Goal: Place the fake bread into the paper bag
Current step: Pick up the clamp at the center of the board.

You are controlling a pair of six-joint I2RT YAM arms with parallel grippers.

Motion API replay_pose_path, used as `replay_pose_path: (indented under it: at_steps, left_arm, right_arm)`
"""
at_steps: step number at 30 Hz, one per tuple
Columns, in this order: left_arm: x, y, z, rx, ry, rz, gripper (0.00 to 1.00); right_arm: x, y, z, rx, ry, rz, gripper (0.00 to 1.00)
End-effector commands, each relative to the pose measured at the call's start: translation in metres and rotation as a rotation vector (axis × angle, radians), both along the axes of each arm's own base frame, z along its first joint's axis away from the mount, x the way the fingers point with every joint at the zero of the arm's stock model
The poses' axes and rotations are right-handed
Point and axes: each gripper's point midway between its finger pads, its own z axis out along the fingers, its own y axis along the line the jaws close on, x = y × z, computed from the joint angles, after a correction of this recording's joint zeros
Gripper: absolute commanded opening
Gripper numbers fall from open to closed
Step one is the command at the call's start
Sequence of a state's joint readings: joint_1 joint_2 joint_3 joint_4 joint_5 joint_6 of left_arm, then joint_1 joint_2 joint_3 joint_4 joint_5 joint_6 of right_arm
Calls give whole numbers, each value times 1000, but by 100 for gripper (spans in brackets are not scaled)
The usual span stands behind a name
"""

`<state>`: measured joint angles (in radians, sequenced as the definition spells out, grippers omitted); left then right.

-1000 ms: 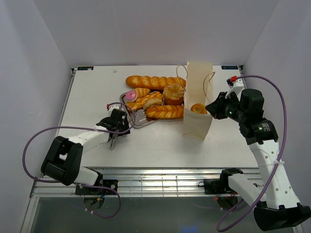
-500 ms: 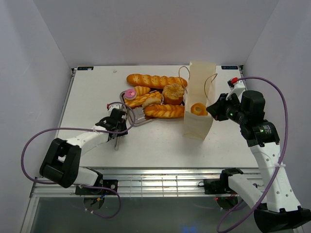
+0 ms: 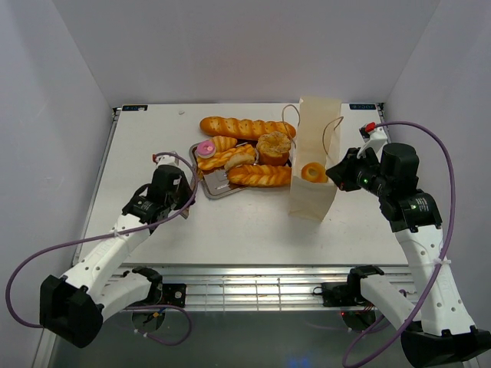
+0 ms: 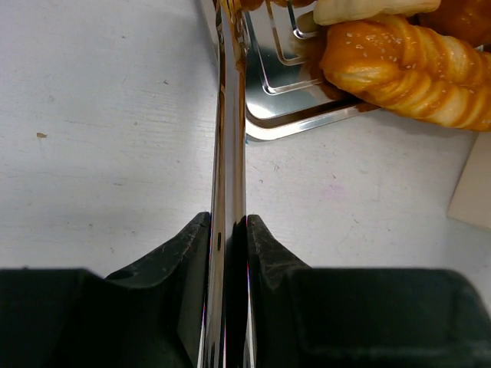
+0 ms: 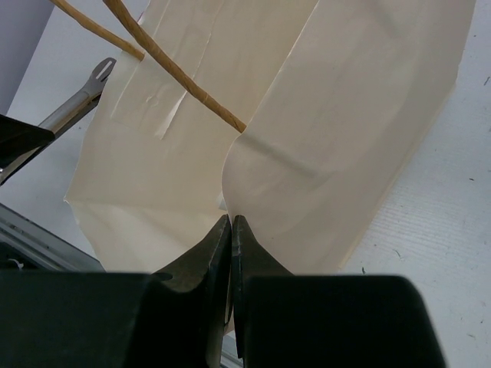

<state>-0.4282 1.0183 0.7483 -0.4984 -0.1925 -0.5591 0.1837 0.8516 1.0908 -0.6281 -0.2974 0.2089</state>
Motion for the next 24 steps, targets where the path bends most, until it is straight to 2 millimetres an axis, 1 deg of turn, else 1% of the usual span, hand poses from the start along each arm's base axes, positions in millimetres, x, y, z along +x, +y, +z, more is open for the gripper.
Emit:
replay_pose_path:
  at_steps: [1, 3, 4, 6, 8, 10, 11, 12, 13, 14, 15, 16, 18, 19, 23, 24]
  left_arm:
    - [-4, -5, 35, -54, -46, -18, 33]
    - [-4, -6, 44, -64, -56, -22, 33]
    - [-3, -8, 52, -76, -70, -28, 33]
    - [-4, -10, 59, -88, -72, -36, 33]
    - [-3, -13, 72, -113, -90, -44, 33]
    - [-1, -11, 79, -135, -96, -31, 34]
    - [-1, -15, 85, -162, -97, -48, 35]
    - [1, -15, 88, -179, -95, -50, 36]
    - [5, -9, 89, -197, -92, -28, 36]
    - [3, -15, 90, -242, -71, -66, 37]
    - [4, -12, 89, -265, -59, -63, 37]
    - [10, 2, 87, -287, -52, -21, 37]
    - [11, 6, 81, -345, -19, -31, 38]
    - [16, 19, 80, -356, -20, 3, 38]
    - [26, 30, 82, -380, -23, 16, 39]
    - [32, 33, 83, -386, -28, 27, 41]
  right_arm:
    - [-5, -3, -3, -21, 34, -9, 8]
    - [-5, -3, -3, -22, 36, -9, 8]
    - [-5, -3, -2, -21, 35, -9, 8]
    - [-5, -3, -2, -21, 34, -9, 8]
    - [-5, -3, -3, -22, 36, -9, 8]
    - [-4, -3, -2, -20, 35, -9, 8]
    - [-4, -3, -3, -21, 40, -10, 8]
    - [-4, -3, -3, -20, 38, -9, 8]
    - [-4, -3, -3, -23, 37, -11, 8]
    - [-4, -3, -3, -24, 38, -10, 8]
    - [-4, -4, -3, -25, 36, -13, 8]
    - [-4, -4, -3, -28, 36, -12, 8]
    - [-5, -4, -3, -29, 38, -13, 8]
    - [-5, -5, -3, -30, 35, -14, 8]
    - [-5, -5, -4, -32, 38, -13, 8]
    - [-5, -5, -4, -31, 40, -12, 8]
